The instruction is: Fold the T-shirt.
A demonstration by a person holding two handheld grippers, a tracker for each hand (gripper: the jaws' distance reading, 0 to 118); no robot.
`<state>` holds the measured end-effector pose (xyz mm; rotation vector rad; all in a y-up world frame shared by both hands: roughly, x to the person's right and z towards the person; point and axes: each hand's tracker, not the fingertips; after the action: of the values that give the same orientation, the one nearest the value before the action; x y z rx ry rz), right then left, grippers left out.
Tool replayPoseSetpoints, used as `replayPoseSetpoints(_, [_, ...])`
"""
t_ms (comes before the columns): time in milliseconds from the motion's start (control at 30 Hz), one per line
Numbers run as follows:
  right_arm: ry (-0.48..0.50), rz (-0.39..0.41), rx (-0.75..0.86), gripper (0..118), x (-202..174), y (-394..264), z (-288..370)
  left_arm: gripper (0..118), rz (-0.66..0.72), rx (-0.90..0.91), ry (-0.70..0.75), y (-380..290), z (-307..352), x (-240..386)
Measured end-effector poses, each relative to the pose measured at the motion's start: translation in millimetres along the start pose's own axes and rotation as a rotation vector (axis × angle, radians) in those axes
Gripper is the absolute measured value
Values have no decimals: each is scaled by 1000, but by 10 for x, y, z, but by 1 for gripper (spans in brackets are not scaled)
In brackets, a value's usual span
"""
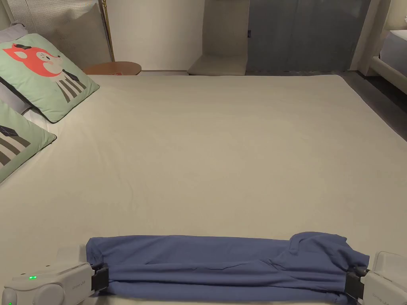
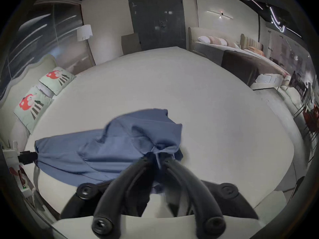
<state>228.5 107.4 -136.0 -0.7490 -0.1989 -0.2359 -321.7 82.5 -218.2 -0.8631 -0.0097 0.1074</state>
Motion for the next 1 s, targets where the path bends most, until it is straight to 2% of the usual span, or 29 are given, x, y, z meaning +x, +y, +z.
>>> replayPoseSetpoints(33, [-3,1,15,48,-39,45,53,73,16,12,-6,38,43,16])
replayPoseSetpoints(67, [-30,22,49,76,-101,109,107,90,33,36,-11,94,87,39])
replayPoseSetpoints(100, [-68,49,79,99,-168,179,155,103,41,73,-20,164,136,71])
replayPoseSetpoints(133, [-89,66,119,116,-231,259,200,109,43,111,-25,232,189,109])
replayPoseSetpoints(433, [-13,160,507,116,-794,822,769,108,-74,539,-55,877,951,735])
replayPoseSetpoints(567, [-22,198,647,116,-1035,937,950,108,-98,746,-38,958,1223,1015])
replayPoseSetpoints(667, [-44,227,714,116,-1167,968,993,107,-114,822,-24,981,1299,1155])
replayPoseSetpoints(700, [-50,231,724,115,-1205,972,1002,106,-120,835,-26,979,1309,1189])
replayPoseSetpoints(767, [-62,237,755,107,-1262,960,1012,90,-136,858,-32,960,1315,1247])
replayPoseSetpoints(800, [-62,237,753,92,-1275,953,997,75,-138,862,-35,949,1316,1273])
replayPoseSetpoints(867, [-62,237,765,57,-1299,939,989,21,-153,859,-45,941,1288,1300])
replayPoseSetpoints(900, [-60,233,766,20,-1312,936,996,0,-155,855,-66,933,1264,1307])
replayPoseSetpoints(933, [-60,237,767,2,-1324,931,998,0,-154,844,-72,931,1240,1314])
replayPoseSetpoints(1000, [-58,244,771,0,-1325,909,988,0,-161,815,-89,962,1200,1321])
